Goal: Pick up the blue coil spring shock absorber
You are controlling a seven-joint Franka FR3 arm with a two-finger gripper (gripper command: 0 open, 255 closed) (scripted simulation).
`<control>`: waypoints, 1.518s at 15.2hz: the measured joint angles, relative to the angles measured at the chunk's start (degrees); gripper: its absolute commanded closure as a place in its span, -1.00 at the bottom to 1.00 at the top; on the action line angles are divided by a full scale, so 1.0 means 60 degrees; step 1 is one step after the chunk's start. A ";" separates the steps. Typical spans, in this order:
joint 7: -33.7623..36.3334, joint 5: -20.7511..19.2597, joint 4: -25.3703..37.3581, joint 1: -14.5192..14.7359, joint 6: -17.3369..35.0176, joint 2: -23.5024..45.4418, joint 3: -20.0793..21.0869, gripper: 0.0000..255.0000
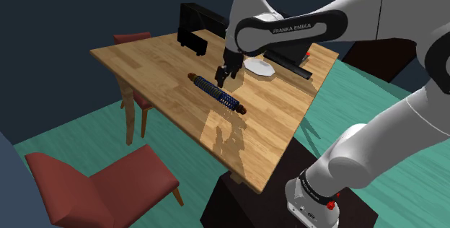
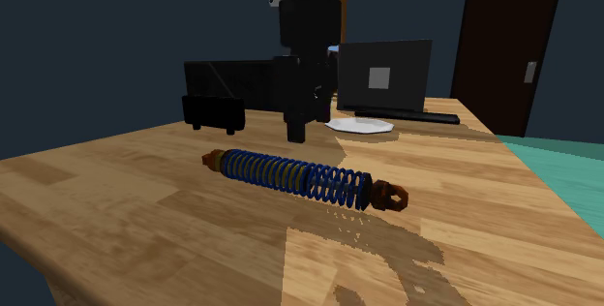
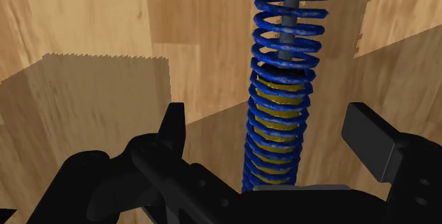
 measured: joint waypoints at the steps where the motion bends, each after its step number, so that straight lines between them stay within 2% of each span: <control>1: -0.0038 -0.0041 0.0095 0.0023 0.0102 0.0224 0.0030 -1.00; 3: 0.0068 -0.0178 0.0403 0.0113 0.0415 0.0904 0.0163 -1.00; 11: 0.0278 -0.0379 0.0153 0.0166 0.1305 0.1589 0.0230 -1.00; 12: 0.0278 -0.0389 0.0109 0.0161 0.1367 0.1607 0.0225 1.00; 23: 0.0268 -0.0380 0.0087 0.0157 0.1365 0.1571 0.0221 1.00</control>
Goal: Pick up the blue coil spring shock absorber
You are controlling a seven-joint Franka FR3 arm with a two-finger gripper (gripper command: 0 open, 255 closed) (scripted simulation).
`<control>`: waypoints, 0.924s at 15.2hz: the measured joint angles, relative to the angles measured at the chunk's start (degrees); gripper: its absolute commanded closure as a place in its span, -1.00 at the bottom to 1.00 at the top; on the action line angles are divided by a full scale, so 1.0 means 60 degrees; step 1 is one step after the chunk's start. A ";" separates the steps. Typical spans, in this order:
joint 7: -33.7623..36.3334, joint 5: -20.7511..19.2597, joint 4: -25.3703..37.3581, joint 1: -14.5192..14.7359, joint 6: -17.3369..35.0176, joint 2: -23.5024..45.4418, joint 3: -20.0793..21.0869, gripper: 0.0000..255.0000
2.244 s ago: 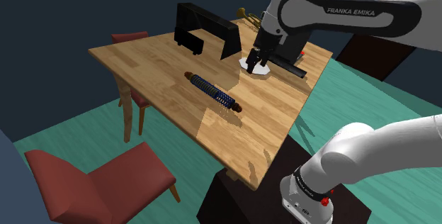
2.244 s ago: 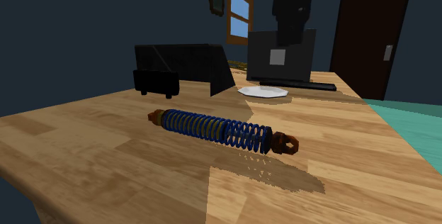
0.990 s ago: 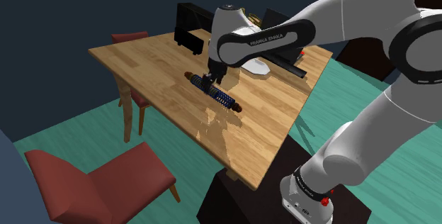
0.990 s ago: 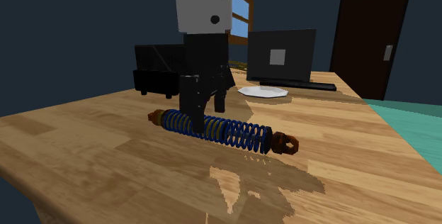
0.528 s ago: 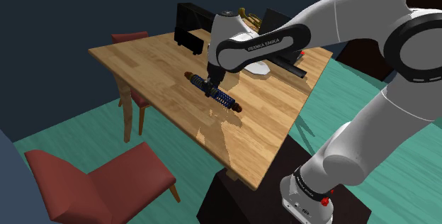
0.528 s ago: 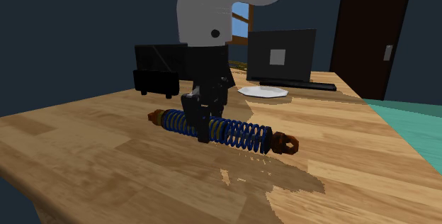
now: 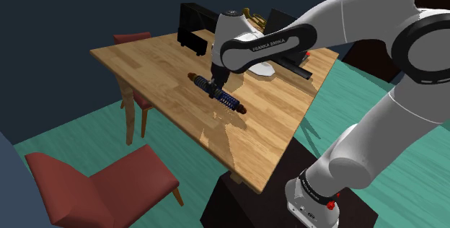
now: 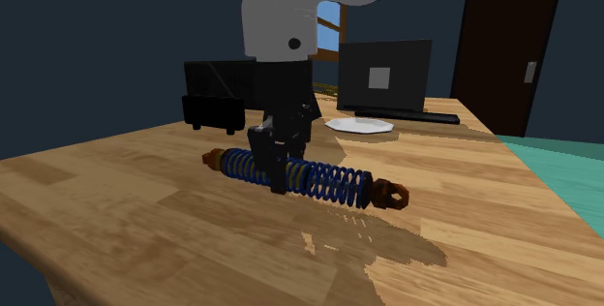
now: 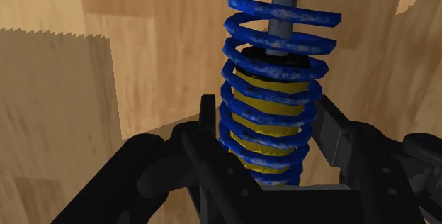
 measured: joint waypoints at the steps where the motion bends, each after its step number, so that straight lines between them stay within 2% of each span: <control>1: -0.0031 0.0018 0.0050 -0.0005 -0.0098 -0.0045 -0.0004 1.00; 14: -0.0255 0.0260 0.0930 0.0017 -0.1662 -0.0746 0.0006 1.00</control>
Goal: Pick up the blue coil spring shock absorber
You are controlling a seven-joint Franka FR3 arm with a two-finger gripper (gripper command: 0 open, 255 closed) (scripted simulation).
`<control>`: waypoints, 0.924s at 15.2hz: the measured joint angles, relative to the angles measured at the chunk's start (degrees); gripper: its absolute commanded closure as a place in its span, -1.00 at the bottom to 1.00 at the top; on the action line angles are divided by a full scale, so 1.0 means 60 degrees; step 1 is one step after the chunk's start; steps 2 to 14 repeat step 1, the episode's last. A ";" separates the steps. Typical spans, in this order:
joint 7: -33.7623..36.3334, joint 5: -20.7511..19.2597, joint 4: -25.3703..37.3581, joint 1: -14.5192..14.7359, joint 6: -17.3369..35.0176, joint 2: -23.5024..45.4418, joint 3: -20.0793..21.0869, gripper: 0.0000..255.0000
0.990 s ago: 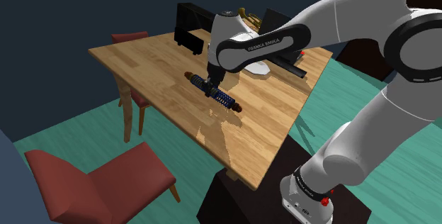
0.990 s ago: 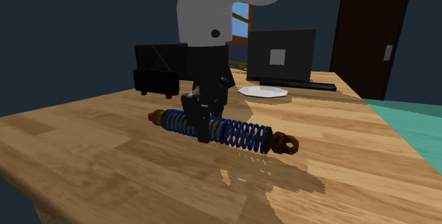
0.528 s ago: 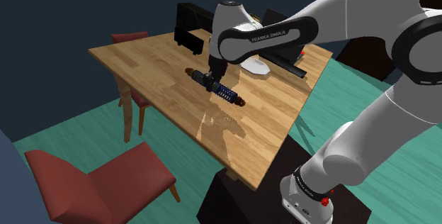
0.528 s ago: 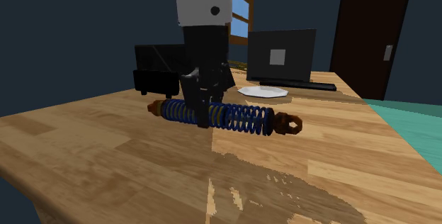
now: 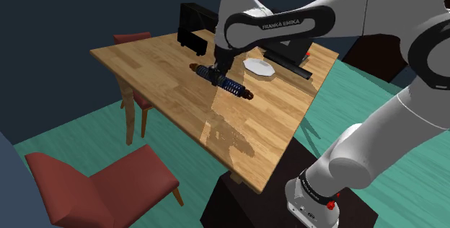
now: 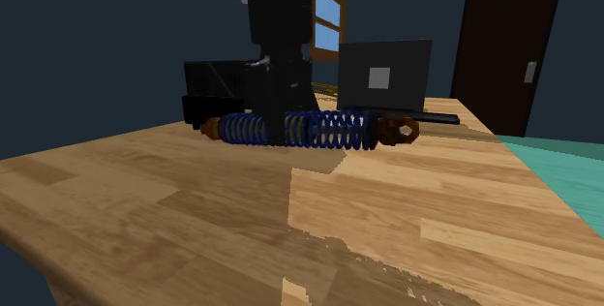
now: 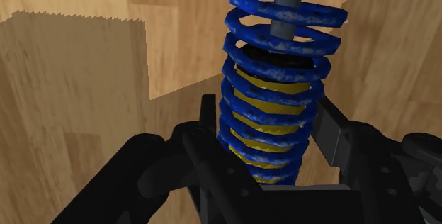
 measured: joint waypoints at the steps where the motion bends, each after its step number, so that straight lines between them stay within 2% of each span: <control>1: -0.0018 0.0007 0.0080 -0.0003 -0.0092 -0.0014 -0.0004 1.00; 14: -0.0018 0.0007 0.0080 -0.0003 -0.0092 -0.0014 -0.0004 1.00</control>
